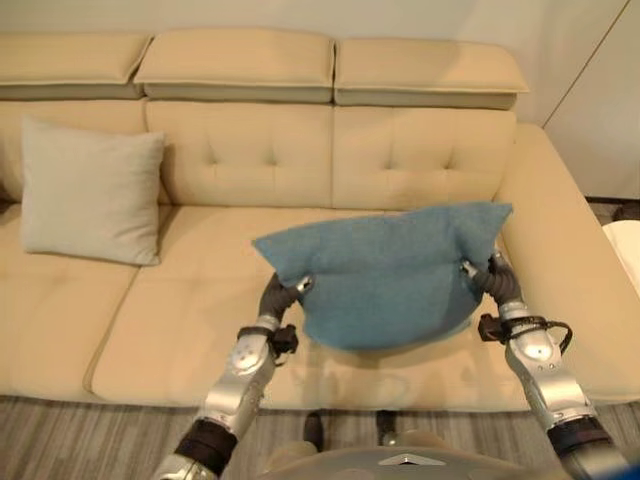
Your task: Pick up all the scattered cushions and arrange them neatly on the sofa.
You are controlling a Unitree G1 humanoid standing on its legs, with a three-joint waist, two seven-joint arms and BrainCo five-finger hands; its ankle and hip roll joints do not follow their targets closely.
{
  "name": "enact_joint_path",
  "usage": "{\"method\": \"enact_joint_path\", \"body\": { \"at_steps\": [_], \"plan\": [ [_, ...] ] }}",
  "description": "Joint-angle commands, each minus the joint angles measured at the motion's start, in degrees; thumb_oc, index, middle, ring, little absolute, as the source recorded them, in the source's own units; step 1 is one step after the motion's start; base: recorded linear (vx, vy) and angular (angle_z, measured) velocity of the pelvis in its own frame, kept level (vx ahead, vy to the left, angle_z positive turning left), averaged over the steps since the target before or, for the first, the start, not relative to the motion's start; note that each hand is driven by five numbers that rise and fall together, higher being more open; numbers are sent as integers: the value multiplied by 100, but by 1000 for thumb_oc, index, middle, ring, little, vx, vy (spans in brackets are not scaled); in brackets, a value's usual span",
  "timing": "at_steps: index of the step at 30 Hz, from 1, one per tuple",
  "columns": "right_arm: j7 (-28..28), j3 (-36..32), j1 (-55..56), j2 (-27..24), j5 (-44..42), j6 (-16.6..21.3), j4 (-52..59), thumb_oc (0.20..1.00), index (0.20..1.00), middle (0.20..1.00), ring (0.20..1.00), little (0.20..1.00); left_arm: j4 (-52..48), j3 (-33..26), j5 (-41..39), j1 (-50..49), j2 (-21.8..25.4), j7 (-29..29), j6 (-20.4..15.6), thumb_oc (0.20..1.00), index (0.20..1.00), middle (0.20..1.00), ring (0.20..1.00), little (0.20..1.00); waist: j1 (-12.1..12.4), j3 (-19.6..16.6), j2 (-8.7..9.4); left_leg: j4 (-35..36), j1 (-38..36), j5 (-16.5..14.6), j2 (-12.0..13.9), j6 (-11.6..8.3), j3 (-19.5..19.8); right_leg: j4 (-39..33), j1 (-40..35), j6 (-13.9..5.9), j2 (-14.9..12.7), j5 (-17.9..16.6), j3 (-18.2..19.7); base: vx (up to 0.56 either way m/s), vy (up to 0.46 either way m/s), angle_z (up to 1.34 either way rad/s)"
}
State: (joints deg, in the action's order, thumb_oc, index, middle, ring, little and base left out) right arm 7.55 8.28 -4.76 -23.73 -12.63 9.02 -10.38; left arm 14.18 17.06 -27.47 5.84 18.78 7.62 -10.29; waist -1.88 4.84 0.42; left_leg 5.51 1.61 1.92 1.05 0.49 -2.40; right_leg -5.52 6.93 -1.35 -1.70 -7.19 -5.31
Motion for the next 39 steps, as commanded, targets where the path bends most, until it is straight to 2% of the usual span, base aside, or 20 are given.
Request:
{"method": "enact_joint_path", "body": {
  "at_steps": [1, 2, 3, 4, 5, 6, 7, 8, 9, 14, 16, 18, 25, 31, 36, 37, 39],
  "plan": [
    [231, 16, -1214, -109, -148, 576, 238, 200, 200, 200, 200, 200, -418, 55, 192, 1264, 13, 275, -736, 200, 200, 200, 200, 200, 61, -69, 25, -51, 64, -744, -184, 242, -71, 52, -174, -246, -66, 921, 54, -150, -30, -5],
    [404, 260, -1902, -136, -277, 569, -3, 200, 200, 200, 200, 200, -175, 168, 123, 1911, 42, 511, -818, 200, 200, 200, 200, 200, 66, 36, 20, -51, 404, -647, -197, 244, -65, 52, 179, -230, -64, 825, 136, -127, -23, -6],
    [404, 262, -1916, -137, -279, 573, -12, 200, 200, 200, 200, 200, -167, 165, 122, 1923, 41, 510, -821, 200, 200, 200, 200, 200, 65, 29, 20, -51, 422, -643, -197, 244, -66, 52, 198, -230, -64, 821, 137, -149, -22, -14],
    [563, 482, -2599, -225, -400, 544, -301, 200, 200, 200, 200, 200, 104, 243, 19, 2529, 156, 710, -884, 200, 200, 200, 200, 200, 77, 93, 22, -51, 692, -561, -203, 237, -47, 52, 456, -204, -54, 746, 179, -49, -11, -12],
    [562, 484, -2613, -227, -402, 548, -311, 200, 200, 200, 200, 200, 112, 240, 17, 2541, 157, 709, -887, 200, 200, 200, 200, 200, 75, 89, 21, -51, 707, -558, -204, 238, -46, 52, 471, -204, -55, 743, 178, -93, -14, -11],
    [724, 650, -3315, -355, -511, 536, -596, 200, 200, 200, 200, 200, 407, 323, -87, 3217, 357, 898, -964, 200, 200, 200, 200, 200, 72, 190, 17, -102, 979, -477, -216, 227, -23, 52, 697, -181, -69, 661, 193, -48, -3, -3],
    [723, 652, -3338, -357, -515, 542, -612, 200, 200, 200, 200, 200, 420, 320, -91, 3236, 359, 895, -969, 200, 200, 200, 200, 200, 67, 189, 17, -120, 1006, -482, -218, 227, -21, 52, 714, -180, -71, 656, 191, -65, -6, -6],
    [839, 790, -3959, -461, -611, 563, -887, 200, 200, 200, 200, 200, 712, 397, -173, 3801, 549, 1000, -1033, 200, 200, 200, 200, 200, 75, 264, 8, -203, 1247, -442, -237, 211, 5, 52, 890, -166, -89, 601, 187, 0, 0, 0],
    [837, 792, -3980, -463, -615, 569, -902, 200, 200, 200, 200, 200, 725, 396, -178, 3819, 551, 997, -1038, 200, 200, 200, 200, 200, 70, 265, 7, -218, 1268, -446, -238, 211, 7, 52, 903, -166, -90, 597, 185, 0, 0, 0],
    [1106, 1130, -5407, -606, -917, 664, -1632, 200, 200, 200, 200, 200, 1517, 602, -409, 5232, 1122, 1165, -1152, 200, 200, 200, 200, 200, 124, 420, -69, -168, 1762, -243, -256, 170, 105, 77, 1399, -187, -114, 496, 129, 0, -1, 4],
    [1125, 1145, -5539, -602, -957, 675, -1719, 200, 200, 200, 200, 200, 1604, 641, -435, 5394, 1198, 1164, -1158, 200, 200, 200, 200, 200, 130, 434, -78, -137, 1822, -213, -258, 169, 124, 97, 1472, -190, -117, 499, 116, 24, 10, 5],
    [1229, 1317, -6083, -474, -1149, 741, -2203, 200, 200, 200, 200, 200, 1951, 936, -457, 6106, 1289, 1192, -1162, 200, 200, 200, 200, 200, 165, 613, -153, -51, 2091, -81, -283, 101, 188, 81, 1748, -208, -136, 444, 40, 98, 32, 13],
    [1231, 1455, -6358, -475, -1192, 661, -2743, 200, 200, 200, 200, 200, 2193, 1092, -468, 6216, 898, 1166, -1102, 200, 200, 200, 200, 200, 173, 810, -195, -51, 2601, 13, -317, 63, 234, 107, 2264, -232, -151, 378, 53, 58, -1, 14],
    [1309, 1551, -6606, -645, -988, 592, -3089, 200, 200, 200, 200, 200, 2443, 1089, -515, 6194, 803, 1129, -1078, 200, 200, 200, 200, 200, 168, 846, -198, -51, 2898, 70, -301, 17, 268, 114, 2565, -239, -130, 345, 46, 16, -21, 1],
    [1746, 1830, -7243, -806, -525, 429, -3633, 200, 200, 200, 200, 200, 3016, 1239, -496, 6779, 707, 1373, -1057, 200, 200, 200, 200, 200, 105, 854, -212, -51, 3145, 136, -309, -67, 319, 75, 2763, -260, -93, 291, 16, 14, -39, 4],
    [1847, 1883, -7376, -835, -411, 368, -3749, 200, 200, 200, 200, 200, 3105, 1259, -482, 6906, 684, 1440, -1046, 492, 492, 492, 492, 492, 93, 859, -217, -51, 3188, 153, -314, -89, 328, 55, 2791, -268, -85, 272, 7, 7, -29, 5],
    [1847, 1883, -7376, -835, -411, 368, -3749, 200, 200, 200, 200, 200, 3105, 1258, -482, 6906, 684, 1440, -1046, 492, 492, 492, 492, 492, 93, 858, -218, -51, 3189, 153, -314, -89, 328, 55, 2792, -268, -85, 272, 6, 0, -5, 6]
  ]
}}
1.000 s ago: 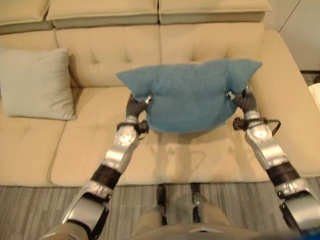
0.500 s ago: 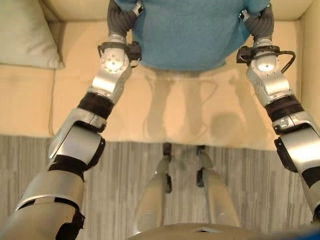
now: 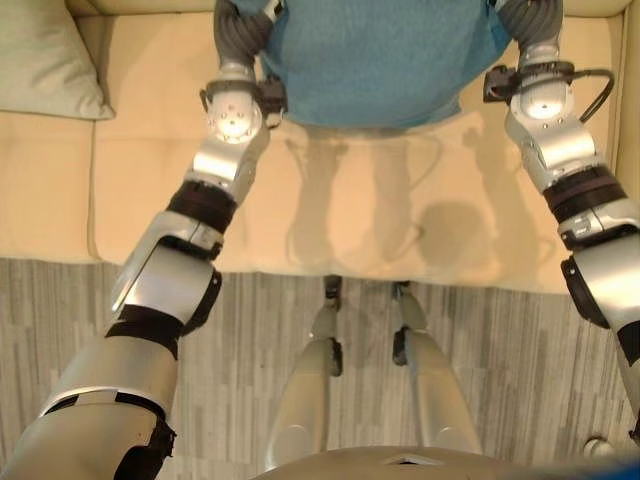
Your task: Pick up all the scattered cushions and arrange them neatly on the sofa.
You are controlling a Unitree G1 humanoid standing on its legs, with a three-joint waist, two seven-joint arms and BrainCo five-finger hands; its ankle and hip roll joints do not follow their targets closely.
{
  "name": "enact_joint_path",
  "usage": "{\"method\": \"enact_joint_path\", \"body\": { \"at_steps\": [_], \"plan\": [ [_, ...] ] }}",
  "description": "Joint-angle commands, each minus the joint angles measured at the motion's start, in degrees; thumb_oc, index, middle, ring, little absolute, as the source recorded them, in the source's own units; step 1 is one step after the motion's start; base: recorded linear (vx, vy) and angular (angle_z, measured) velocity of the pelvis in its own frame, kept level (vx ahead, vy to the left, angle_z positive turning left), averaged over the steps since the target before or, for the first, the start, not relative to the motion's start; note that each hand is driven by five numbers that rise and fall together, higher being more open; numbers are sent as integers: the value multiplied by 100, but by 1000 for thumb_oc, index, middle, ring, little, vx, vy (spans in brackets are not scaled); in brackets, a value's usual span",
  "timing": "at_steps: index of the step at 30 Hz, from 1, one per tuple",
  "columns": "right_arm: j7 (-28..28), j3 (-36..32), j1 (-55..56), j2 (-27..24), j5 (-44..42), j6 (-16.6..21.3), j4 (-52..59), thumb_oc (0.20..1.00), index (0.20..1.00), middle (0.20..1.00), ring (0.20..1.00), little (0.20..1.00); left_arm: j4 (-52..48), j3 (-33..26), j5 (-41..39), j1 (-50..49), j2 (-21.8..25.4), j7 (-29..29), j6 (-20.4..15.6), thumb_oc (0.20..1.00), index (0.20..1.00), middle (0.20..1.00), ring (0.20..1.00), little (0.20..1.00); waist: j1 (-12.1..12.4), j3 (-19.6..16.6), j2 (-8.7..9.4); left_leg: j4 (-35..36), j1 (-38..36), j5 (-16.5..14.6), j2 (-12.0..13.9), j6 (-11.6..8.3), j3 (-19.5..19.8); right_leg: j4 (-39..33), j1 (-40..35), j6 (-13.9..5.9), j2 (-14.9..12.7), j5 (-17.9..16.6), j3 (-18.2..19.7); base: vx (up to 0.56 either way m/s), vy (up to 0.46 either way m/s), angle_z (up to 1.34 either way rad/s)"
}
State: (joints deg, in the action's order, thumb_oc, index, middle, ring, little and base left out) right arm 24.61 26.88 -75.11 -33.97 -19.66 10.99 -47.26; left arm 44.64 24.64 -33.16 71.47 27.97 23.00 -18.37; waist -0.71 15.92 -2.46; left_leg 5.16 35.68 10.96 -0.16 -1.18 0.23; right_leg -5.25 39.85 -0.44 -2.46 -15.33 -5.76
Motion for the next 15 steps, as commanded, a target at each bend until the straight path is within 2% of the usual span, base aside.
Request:
{"method": "enact_joint_path", "body": {
  "at_steps": [1, 3, 4, 6, 10, 15],
  "plan": [
    [141, 23, -340, 189, 292, 171, -61, 200, 200, 200, 200, 200, 59, 501, 87, 343, -235, -98, -238, 492, 492, 492, 492, 492, -25, -250, 70, -16, -219, -751, -193, 78, 66, 28, -500, -359, -9, 1086, 51, 0, 0, 0],
    [141, 23, -340, 189, 292, 171, -61, 200, 200, 200, 200, 200, 59, 501, 87, 343, -235, -98, -238, 492, 492, 492, 492, 492, -25, -250, 70, -16, -219, -751, -193, 78, 66, 28, -500, -359, -9, 1086, 51, 0, -34, -1],
    [509, 754, -1387, 46, 683, -310, -1220, 1000, 1000, 1000, 1000, 1000, 901, 875, 174, 1371, -352, 321, -110, 1000, 1000, 1000, 1000, 1000, -56, -331, 75, -16, 62, -661, -219, -31, 102, 25, -258, -403, 15, 1026, -18, 0, -74, -1],
    [464, 1202, -1794, 7, 782, -442, -1683, 1000, 1000, 1000, 1000, 1000, 1315, 1052, 209, 1818, -312, 340, -25, 1000, 1000, 1000, 1000, 1000, -65, -423, 74, -16, 202, -623, -225, -53, 103, 25, -121, -419, 24, 990, -21, 1, -52, 11],
    [361, 1580, -2162, 20, 723, -486, -1986, 1000, 1000, 1000, 1000, 1000, 1686, 1290, 265, 2215, -159, 286, 45, 1000, 1000, 1000, 1000, 1000, -70, -521, 92, -16, 297, -590, -227, -72, 91, 25, -17, -441, 42, 956, 11, 2, -23, 11],
    [239, 1881, -2406, -198, 546, -479, -2081, 1000, 1000, 1000, 1000, 1000, 1815, 1331, 27, 2473, 369, 211, -6, 1000, 1000, 1000, 1000, 1000, -40, -745, 114, -16, 387, -560, -207, -95, 54, 25, 99, -465, 67, 938, 47, 3, -18, -8]
  ]
}}
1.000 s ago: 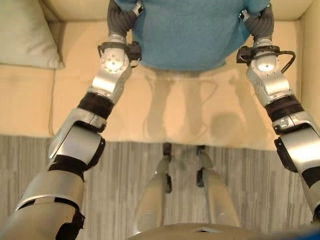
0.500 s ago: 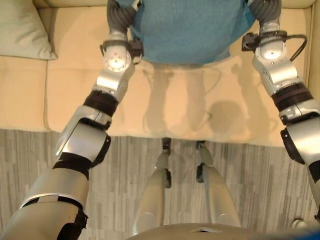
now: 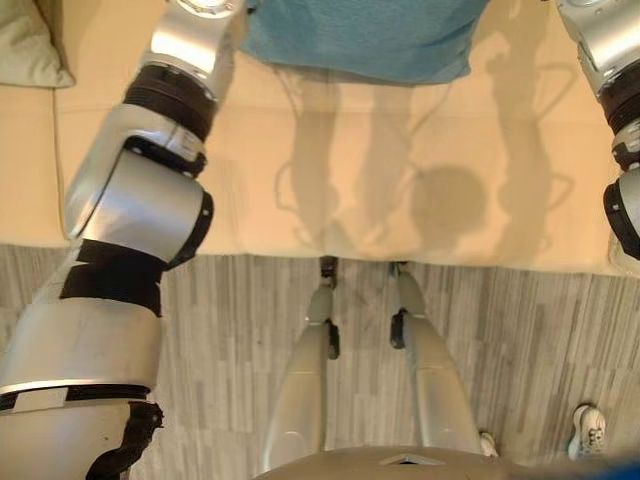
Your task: Pick up all the scattered cushions and arrange them neatly on the sofa.
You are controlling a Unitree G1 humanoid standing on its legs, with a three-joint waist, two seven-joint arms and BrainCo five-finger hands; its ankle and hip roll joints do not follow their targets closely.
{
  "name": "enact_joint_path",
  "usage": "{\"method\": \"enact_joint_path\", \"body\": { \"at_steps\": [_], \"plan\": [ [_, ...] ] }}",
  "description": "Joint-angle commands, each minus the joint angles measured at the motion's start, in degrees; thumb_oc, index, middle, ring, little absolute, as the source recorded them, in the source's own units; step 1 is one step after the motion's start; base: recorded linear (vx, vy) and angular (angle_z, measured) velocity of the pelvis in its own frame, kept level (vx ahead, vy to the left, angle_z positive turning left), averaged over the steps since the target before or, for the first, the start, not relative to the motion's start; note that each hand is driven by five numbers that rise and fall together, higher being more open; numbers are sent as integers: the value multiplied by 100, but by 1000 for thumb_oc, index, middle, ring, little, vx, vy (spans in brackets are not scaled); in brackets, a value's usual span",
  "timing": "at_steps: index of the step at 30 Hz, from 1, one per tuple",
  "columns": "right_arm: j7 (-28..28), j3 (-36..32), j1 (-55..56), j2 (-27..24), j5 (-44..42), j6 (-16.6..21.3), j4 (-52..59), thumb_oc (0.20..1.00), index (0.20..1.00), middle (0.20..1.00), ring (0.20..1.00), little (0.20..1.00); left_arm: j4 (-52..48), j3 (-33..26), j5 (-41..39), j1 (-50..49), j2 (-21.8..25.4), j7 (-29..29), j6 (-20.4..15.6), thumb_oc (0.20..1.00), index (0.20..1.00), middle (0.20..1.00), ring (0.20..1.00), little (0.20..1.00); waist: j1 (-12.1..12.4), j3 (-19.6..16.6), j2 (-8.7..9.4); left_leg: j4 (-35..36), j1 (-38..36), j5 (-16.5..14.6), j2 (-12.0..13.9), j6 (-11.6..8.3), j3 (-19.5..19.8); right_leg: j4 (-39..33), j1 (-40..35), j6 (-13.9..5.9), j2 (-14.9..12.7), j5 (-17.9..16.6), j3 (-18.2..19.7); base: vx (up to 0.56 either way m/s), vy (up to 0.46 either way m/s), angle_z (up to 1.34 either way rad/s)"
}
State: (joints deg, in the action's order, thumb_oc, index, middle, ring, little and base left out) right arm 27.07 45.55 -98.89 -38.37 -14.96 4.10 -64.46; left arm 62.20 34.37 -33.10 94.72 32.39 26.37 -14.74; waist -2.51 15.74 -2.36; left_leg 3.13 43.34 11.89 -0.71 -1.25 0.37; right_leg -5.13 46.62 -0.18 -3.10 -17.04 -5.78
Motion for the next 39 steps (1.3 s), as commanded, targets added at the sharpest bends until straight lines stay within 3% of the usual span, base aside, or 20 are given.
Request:
{"method": "enact_joint_path", "body": {
  "at_steps": [1, 8, 11, 14, 15, 21, 24, 25, 27, 28, 30, 34, 37, 39],
  "plan": [
    [-8, 16, -30, 242, 75, 210, -363, 1000, 1000, 1000, 1000, 1000, 60, 357, 19, 149, -72, -128, -370, 1000, 1000, 1000, 1000, 1000, 141, -728, 104, 187, -376, -653, -151, -88, 39, 13, -575, -491, 132, 1109, 50, -2, -15, -5],
    [-139, 173, -72, -214, -163, 233, -466, 1000, 1000, 1000, 1000, 1000, 233, 391, -215, 151, 595, -285, -401, 1000, 1000, 1000, 1000, 1000, 148, -906, 83, 187, -526, -683, -142, -88, 6, 13, -707, -470, 136, 1128, 64, 0, -2, -1],
    [-182, 197, -48, -573, -236, 229, -467, 1000, 1000, 1000, 1000, 1000, 291, 372, -274, 75, 953, -357, -404, 1000, 1000, 1000, 1000, 1000, 150, -932, 80, 187, -631, -702, -137, -89, -3, 13, -816, -470, 132, 1155, 38, -8, 2, -7],
    [-161, 114, 122, -1232, -341, 279, -105, 1000, 1000, 1000, 1000, 1000, 164, 211, -379, -267, 1607, -371, -436, 1000, 1000, 1000, 1000, 1000, 115, -1002, 105, 187, -752, -739, -137, -75, -23, 13, -940, -466, 127, 1172, 38, -6, 7, -4],
    [-159, 109, 131, -1234, -339, 275, -96, 1000, 1000, 1000, 1000, 1000, 158, 207, -377, -276, 1608, -369, -435, 1000, 1000, 1000, 1000, 1000, 116, -1001, 105, 187, -759, -741, -137, -74, -23, 13, -946, -466, 127, 1173, 39, 0, 0, 0],
    [-263, -746, 1471, -2265, -493, 525, 774, 1000, 1000, 1000, 1000, 1000, -652, -430, -295, -1382, 2271, -424, -576, 1000, 1000, 1000, 1000, 1000, 88, -1051, 122, 187, -1125, -831, -125, -45, -41, 13, -1332, -445, 112, 1280, -5, 0, 0, 0],
    [-526, -1552, 2847, -2677, -461, 662, 1424, 1000, 1000, 1000, 1000, 1000, -1840, -1125, -163, -2641, 2551, -548, -772, 1000, 1000, 1000, 1000, 1000, 88, -1108, 148, 187, -1408, -902, -132, -26, -50, 13, -1638, -436, 97, 1350, -63, 7, 3, 2],
    [-568, -1927, 3347, -2724, -457, 697, 1656, 1000, 1000, 1000, 1000, 1000, -2240, -1467, -206, -3214, 2542, -608, -810, 1000, 1000, 1000, 1000, 1000, 84, -1103, 182, 187, -1549, -938, -124, -18, -47, 13, -1793, -426, 90, 1386, -76, 33, 0, -3],
    [-963, -3964, 6402, -2467, -203, 847, 2866, 1000, 1000, 1000, 1000, 1000, -3449, -2820, 98, -5700, 2164, -904, -798, 1000, 1000, 1000, 1000, 1000, 45, -1015, 274, 187, -2260, -1112, -89, 12, -59, 13, -2542, -438, 78, 1570, -167, 9, -3, -3],
    [-963, -3997, 6440, -2465, -199, 842, 2884, 1000, 1000, 1000, 1000, 1000, -3455, -2807, 101, -5695, 2163, -902, -794, 1000, 1000, 1000, 1000, 1000, 51, -1051, 281, 187, -2221, -1101, -93, 14, -58, 13, -2504, -438, 73, 1564, -169, 0, 0, 0],
    [-1201, -4722, 7531, -2120, -28, 900, 3559, 1000, 1000, 1000, 1000, 1000, -3835, -3363, 256, -6783, 1725, -1044, -702, 1000, 1000, 1000, 1000, 1000, 31, -1099, 295, 187, -2425, -1151, -95, 56, -58, 13, -2723, -423, 68, 1615, -184, 0, 0, 0],
    [-1853, -5245, 9182, -1306, 451, 850, 3852, 1000, 1000, 1000, 1000, 1000, -4297, -3841, 833, -8589, 808, -1631, -417, 1000, 1000, 1000, 1000, 1000, 87, -1101, 325, 187, -2983, -1270, -90, 126, -30, 13, -3287, -421, 47, 1745, -257, -28, 26, 9],
    [-2273, -5207, 9956, -315, 1020, 750, 3562, 1000, 1000, 1000, 1000, 1000, -3459, -3790, 1662, -9652, -33, -2095, -24, 1000, 1000, 1000, 1000, 1000, 105, -1203, 311, 187, -3499, -1391, -92, 215, -12, 13, -3819, -391, 42, 1867, -329, -70, 80, 16],
    [-2298, -5111, 10030, -178, 1219, 754, 3405, 1000, 1000, 1000, 1000, 1000, -3190, -3715, 1947, -9759, -124, -2173, 20, 1000, 1000, 1000, 1000, 1000, 108, -1215, 302, 187, -3618, -1427, -89, 238, -22, 13, -3947, -390, 32, 1890, -344, -38, 60, 3]
  ]
}}
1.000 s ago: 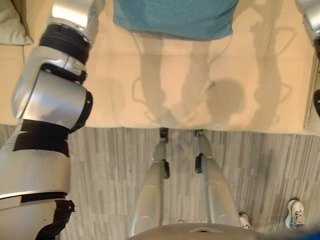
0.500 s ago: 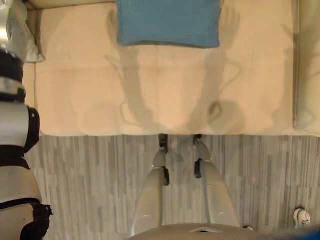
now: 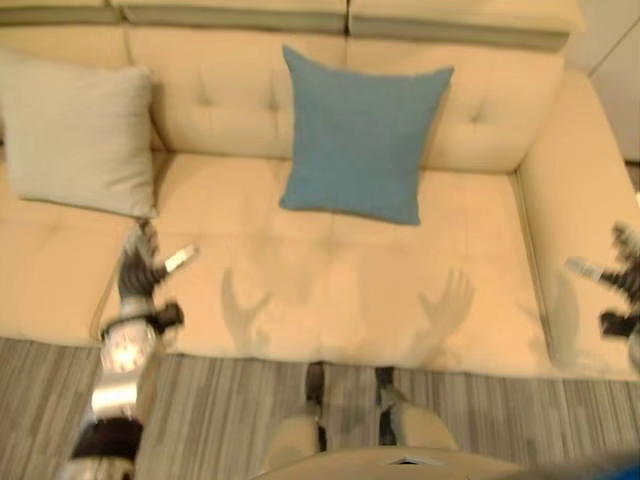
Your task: Pick up all the scattered cushions and arrange them neatly on the sofa.
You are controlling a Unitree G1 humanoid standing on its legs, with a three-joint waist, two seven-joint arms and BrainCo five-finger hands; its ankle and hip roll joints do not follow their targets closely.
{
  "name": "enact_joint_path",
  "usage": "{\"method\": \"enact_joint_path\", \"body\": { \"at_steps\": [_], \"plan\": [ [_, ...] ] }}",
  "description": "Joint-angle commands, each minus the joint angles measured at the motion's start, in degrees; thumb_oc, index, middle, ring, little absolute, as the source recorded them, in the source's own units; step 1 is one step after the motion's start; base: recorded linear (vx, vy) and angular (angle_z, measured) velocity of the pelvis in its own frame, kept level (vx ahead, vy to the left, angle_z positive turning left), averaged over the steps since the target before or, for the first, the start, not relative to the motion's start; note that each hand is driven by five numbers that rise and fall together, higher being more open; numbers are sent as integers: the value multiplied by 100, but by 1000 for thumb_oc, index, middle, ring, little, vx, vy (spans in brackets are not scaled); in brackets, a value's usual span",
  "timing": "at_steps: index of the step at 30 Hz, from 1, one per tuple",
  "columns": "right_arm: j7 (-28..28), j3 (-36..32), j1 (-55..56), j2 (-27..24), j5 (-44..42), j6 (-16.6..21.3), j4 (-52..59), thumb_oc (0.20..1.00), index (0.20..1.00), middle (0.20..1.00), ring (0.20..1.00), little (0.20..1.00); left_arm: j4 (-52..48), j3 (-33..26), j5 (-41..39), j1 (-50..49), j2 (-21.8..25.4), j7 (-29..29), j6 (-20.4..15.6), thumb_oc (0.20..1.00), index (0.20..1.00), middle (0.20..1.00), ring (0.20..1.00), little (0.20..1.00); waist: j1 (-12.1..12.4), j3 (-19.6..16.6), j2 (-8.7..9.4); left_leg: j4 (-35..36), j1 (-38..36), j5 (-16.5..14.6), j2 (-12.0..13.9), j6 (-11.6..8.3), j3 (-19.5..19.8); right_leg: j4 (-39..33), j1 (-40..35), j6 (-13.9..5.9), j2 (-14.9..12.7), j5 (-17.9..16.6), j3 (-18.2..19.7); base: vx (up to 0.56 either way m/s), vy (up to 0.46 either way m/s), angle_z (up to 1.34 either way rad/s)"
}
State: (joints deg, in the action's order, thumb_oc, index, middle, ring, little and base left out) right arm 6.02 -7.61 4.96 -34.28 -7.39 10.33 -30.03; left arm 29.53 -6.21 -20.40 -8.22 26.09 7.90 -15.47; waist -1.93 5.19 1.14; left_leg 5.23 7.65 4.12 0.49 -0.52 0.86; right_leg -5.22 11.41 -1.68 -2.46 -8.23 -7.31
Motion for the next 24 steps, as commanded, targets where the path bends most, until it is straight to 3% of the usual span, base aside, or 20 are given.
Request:
{"method": "enact_joint_path", "body": {
  "at_steps": [1, 6, 7, 12, 15, 17, 19, 24],
  "plan": [
    [-244, 284, -314, -351, 448, 129, -258, 1000, 1000, 1000, 1000, 1000, 450, 510, 953, 463, 393, -328, 128, 1000, 1000, 1000, 1000, 1000, 44, -170, -46, -23, -164, -682, -212, 179, -81, 22, -532, -242, -34, 1020, -196, -44, 62, 1],
    [-371, 1071, -371, 424, 838, 16, -1925, 1000, 1000, 1000, 1000, 1000, 2732, 830, 1397, 549, -391, -437, 418, 1000, 1000, 1000, 1000, 1000, 89, -263, -29, -23, -608, -838, -245, 287, -106, 22, -940, -253, -54, 1080, -191, -23, 97, 2],
    [-403, 1293, -367, 722, 910, -84, -2622, 1000, 1000, 1000, 1000, 1000, 3495, 943, 1775, 584, -557, -426, 512, 1000, 1000, 1000, 1000, 1000, 110, -319, -9, -23, -808, -938, -271, 337, -124, 22, -1115, -267, -81, 1110, -175, 25, 110, 0],
    [-455, 1379, -305, 1218, 895, -257, -3708, 1000, 1000, 1000, 1000, 1000, 4320, 837, 1781, 581, -746, -499, 687, 1000, 1000, 1000, 1000, 1000, 149, -317, 40, -23, -1082, -1062, -361, 460, -120, 22, -1343, -317, -148, 1122, -96, -20, 190, -5],
    [-429, 1354, -279, 1450, 731, -384, -4004, 1000, 1000, 1000, 1000, 1000, 4282, 873, 1695, 653, -811, -482, 668, 1000, 1000, 1000, 1000, 1000, 173, -203, 76, -56, -885, -1030, -449, 596, -211, 22, -1027, -443, -225, 765, 56, -226, 252, -11],
    [-367, 1426, -369, 1517, 744, -444, -4015, 1000, 1000, 1000, 1000, 1000, 4203, 986, 1665, 750, -856, -429, 650, 1000, 1000, 1000, 1000, 1000, 206, -64, 103, -228, -500, -974, -466, 657, -352, 23, -606, -593, -277, 323, 80, -377, 211, -28],
    [-364, 1452, -389, 1554, 674, -483, -4033, 1000, 1000, 1000, 1000, 1000, 4107, 1120, 1683, 779, -883, -443, 671, 1000, 1000, 1000, 1000, 1000, 226, -7, 78, -236, -326, -921, -442, 658, -346, 267, -534, -480, -262, 656, -243, -258, 127, -46],
    [-382, 1688, -414, 1611, 746, -517, -4088, 1000, 1000, 1000, 1000, 1000, 4097, 1325, 1855, 849, -790, -425, 751, 1000, 1000, 1000, 1000, 1000, 160, -49, 183, -24, -405, -770, -475, 572, -250, 1733, -686, -229, -6, 1736, -362, -112, -5, -17]
  ]
}}
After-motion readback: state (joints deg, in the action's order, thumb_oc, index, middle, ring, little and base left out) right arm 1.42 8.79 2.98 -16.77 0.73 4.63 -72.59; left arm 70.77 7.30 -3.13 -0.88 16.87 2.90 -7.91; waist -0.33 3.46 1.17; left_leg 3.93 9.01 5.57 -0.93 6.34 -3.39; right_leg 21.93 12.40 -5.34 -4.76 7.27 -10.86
